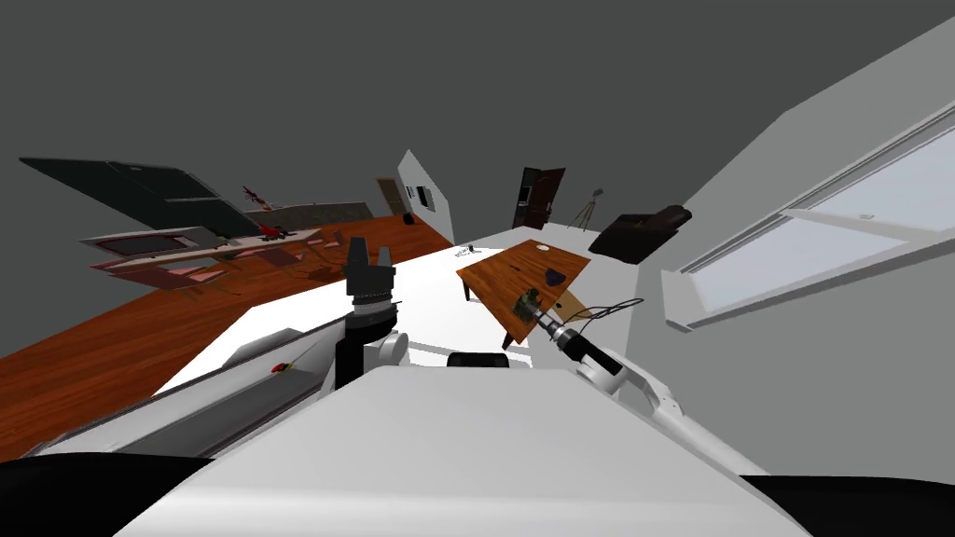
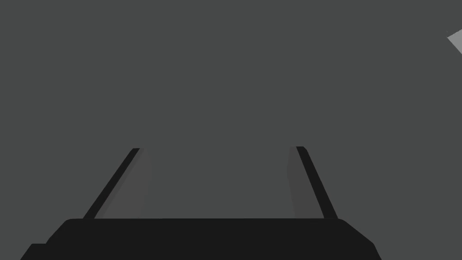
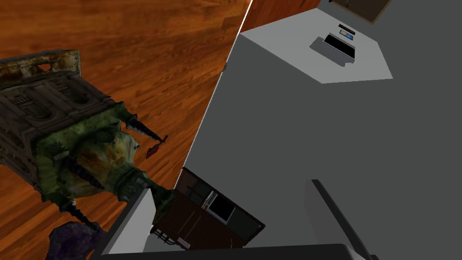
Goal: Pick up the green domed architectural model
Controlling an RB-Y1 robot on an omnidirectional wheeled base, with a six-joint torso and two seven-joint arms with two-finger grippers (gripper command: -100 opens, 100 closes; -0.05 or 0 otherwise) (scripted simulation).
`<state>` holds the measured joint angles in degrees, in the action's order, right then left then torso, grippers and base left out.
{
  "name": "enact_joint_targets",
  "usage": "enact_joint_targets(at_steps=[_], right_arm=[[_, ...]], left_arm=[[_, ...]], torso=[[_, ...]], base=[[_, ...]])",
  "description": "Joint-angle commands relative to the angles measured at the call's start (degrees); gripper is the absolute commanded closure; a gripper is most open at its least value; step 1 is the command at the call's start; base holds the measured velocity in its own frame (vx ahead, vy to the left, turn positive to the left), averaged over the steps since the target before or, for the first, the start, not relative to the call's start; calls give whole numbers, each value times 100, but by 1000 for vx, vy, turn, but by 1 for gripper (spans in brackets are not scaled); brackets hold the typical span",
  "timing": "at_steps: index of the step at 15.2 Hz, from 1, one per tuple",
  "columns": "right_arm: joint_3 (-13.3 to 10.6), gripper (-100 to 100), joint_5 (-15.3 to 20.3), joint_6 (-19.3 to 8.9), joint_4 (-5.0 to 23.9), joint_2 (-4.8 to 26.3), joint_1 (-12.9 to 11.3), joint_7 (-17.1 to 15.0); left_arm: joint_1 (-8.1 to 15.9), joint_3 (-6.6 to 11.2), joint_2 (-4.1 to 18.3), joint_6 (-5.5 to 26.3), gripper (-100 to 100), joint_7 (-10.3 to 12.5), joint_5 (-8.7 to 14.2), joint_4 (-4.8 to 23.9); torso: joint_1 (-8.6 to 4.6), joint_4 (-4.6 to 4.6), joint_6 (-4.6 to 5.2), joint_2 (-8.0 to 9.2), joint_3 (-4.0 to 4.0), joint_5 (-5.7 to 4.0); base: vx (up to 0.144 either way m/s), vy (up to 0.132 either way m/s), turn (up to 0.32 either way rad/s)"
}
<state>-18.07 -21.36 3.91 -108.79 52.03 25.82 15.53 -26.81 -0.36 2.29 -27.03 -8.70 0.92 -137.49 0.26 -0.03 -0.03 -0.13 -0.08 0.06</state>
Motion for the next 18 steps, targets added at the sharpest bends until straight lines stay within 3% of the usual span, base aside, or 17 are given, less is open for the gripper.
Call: enact_joint_targets(at_steps=[1, 8, 18], right_arm=[[-91, -100, -112, -161, 81, 223, -16, 40], [-560, -100, -618, -808, 547, 1092, -122, 224], [-1076, -100, -1177, -1521, 1060, 2014, -239, 428]], left_arm=[[0, 0, 0, 0, 0, 0, 0, 0], [0, 0, 0, 0, 0, 0, 0, 0], [-1, 1, 0, 0, 0, 0, 0, 0]], torso=[[0, 0, 0, 0, 0, 0], [-6, 0, 2, -3, -2, -1], [-12, -1, 3, -5, -3, -3]], base=[[41, 54, 169], [50, 47, 174], [60, 31, 157]])
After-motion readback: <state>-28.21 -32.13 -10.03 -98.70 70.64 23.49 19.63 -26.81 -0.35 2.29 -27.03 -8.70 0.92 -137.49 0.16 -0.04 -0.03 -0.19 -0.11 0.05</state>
